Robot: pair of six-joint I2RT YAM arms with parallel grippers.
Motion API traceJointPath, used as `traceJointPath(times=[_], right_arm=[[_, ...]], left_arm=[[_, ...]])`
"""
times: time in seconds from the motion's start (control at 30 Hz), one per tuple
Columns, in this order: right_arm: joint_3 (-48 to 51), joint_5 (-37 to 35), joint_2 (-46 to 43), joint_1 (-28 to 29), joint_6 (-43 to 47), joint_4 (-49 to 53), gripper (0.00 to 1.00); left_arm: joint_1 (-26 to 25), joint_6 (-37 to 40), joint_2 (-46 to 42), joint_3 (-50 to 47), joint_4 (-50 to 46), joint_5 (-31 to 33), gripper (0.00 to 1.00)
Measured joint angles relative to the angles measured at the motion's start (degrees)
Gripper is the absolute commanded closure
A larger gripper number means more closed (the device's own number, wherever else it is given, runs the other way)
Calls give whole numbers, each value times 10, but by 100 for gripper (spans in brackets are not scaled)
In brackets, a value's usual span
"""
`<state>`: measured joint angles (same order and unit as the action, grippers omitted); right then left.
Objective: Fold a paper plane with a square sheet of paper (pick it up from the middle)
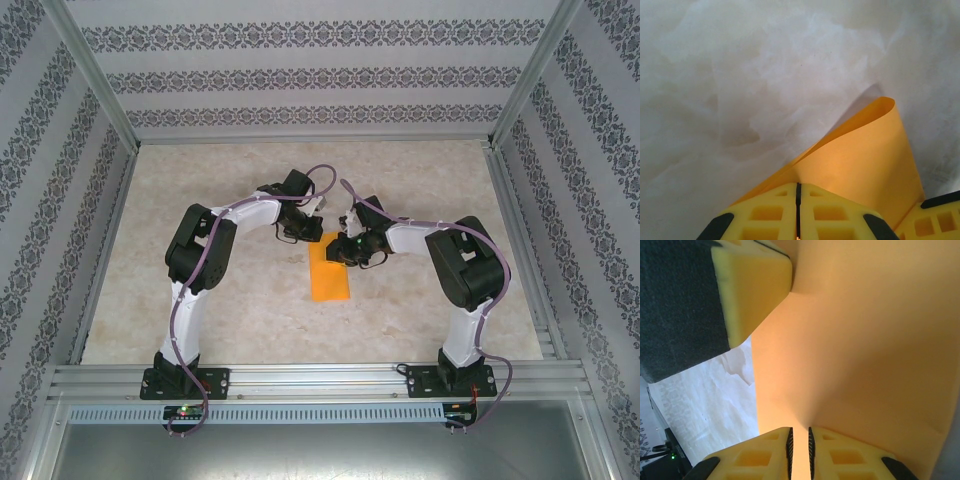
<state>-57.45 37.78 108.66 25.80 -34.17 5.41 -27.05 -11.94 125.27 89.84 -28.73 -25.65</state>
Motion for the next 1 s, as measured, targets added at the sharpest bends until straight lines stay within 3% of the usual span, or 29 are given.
traceJointPath(times=[1.0], right_arm=[[0,1,17,19,-21,-36,81]], left_arm=[[1,0,0,0,0,-7,90]])
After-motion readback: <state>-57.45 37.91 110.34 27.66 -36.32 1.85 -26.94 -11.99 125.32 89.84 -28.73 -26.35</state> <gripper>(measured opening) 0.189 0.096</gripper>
